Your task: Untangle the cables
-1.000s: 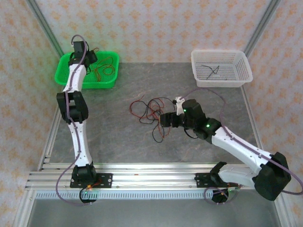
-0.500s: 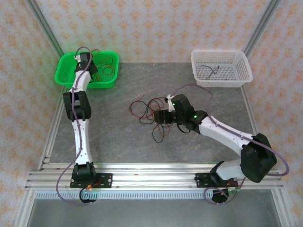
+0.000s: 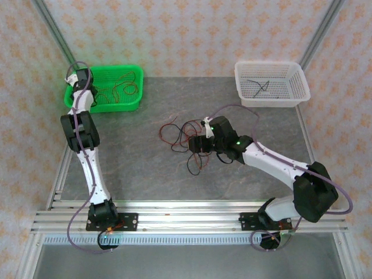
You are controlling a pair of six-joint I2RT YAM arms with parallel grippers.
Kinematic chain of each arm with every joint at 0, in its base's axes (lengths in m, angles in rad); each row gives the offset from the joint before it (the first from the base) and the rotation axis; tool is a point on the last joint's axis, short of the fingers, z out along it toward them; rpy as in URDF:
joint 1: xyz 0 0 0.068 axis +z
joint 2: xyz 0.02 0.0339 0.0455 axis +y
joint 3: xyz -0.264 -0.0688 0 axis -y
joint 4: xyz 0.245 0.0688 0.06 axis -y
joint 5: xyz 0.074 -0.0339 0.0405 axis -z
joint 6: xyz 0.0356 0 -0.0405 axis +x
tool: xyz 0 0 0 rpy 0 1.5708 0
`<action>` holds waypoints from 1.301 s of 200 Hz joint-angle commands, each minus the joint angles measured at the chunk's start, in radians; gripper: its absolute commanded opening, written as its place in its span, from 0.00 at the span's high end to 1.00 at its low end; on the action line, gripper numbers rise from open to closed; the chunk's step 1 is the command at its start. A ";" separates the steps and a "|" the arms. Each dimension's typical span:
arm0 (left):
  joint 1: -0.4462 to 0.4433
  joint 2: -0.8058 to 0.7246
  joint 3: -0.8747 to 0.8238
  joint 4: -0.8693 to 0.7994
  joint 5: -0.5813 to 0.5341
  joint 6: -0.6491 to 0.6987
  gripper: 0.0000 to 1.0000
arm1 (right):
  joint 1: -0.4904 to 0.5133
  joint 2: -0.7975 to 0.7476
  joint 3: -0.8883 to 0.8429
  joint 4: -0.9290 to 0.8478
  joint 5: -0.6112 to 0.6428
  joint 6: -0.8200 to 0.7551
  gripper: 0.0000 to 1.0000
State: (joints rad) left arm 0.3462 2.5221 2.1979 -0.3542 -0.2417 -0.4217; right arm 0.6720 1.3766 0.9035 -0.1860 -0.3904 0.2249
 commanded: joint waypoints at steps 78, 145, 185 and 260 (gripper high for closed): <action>-0.101 -0.095 0.069 -0.075 0.210 0.066 0.28 | 0.006 -0.030 0.008 0.016 -0.001 -0.051 0.29; -0.182 -0.354 0.075 -0.088 0.187 0.112 0.23 | -0.029 -0.014 0.045 -0.045 0.103 0.043 0.28; -0.204 -0.602 -0.106 -0.097 0.240 0.076 0.23 | -0.116 -0.004 0.005 -0.004 0.146 0.169 0.28; -0.334 -1.199 -0.855 0.070 0.309 -0.003 0.23 | -0.135 0.164 0.085 -0.061 0.249 0.163 0.36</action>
State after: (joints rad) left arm 0.0570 1.4258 1.5036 -0.2977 0.0475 -0.3851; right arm 0.5358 1.4998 0.9409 -0.2115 -0.2188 0.3843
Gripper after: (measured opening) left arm 0.772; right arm 0.667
